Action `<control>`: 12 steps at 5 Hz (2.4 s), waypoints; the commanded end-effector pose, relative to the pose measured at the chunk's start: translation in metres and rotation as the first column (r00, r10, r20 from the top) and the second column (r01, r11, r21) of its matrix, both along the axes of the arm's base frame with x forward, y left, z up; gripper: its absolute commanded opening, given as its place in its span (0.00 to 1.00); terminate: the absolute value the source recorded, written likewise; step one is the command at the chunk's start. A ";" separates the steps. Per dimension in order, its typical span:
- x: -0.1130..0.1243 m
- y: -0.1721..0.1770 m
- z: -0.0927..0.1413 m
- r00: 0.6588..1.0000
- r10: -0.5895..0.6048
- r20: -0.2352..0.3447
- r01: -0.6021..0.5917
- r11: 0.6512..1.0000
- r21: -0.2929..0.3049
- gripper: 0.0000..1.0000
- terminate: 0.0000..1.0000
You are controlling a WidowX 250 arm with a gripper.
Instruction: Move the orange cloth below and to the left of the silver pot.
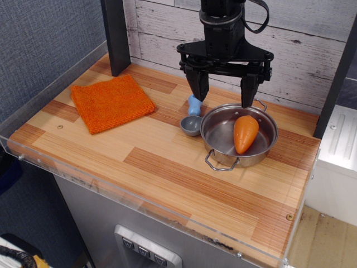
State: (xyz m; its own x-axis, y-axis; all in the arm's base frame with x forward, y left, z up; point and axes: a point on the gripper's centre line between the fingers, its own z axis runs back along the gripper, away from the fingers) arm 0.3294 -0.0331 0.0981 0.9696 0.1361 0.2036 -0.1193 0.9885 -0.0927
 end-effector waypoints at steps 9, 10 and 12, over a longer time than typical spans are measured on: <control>0.013 0.201 -0.040 0.952 0.307 0.001 -0.306 0.949 0.071 1.00 0.00; 0.009 0.202 -0.051 0.952 0.305 -0.021 -0.303 0.950 0.079 1.00 0.00; 0.002 0.202 -0.070 0.950 0.306 -0.060 -0.299 0.949 0.101 1.00 0.00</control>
State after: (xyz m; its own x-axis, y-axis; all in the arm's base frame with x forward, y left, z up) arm 0.3319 0.1634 0.0137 0.9012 0.4163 0.1207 -0.4205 0.9072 0.0104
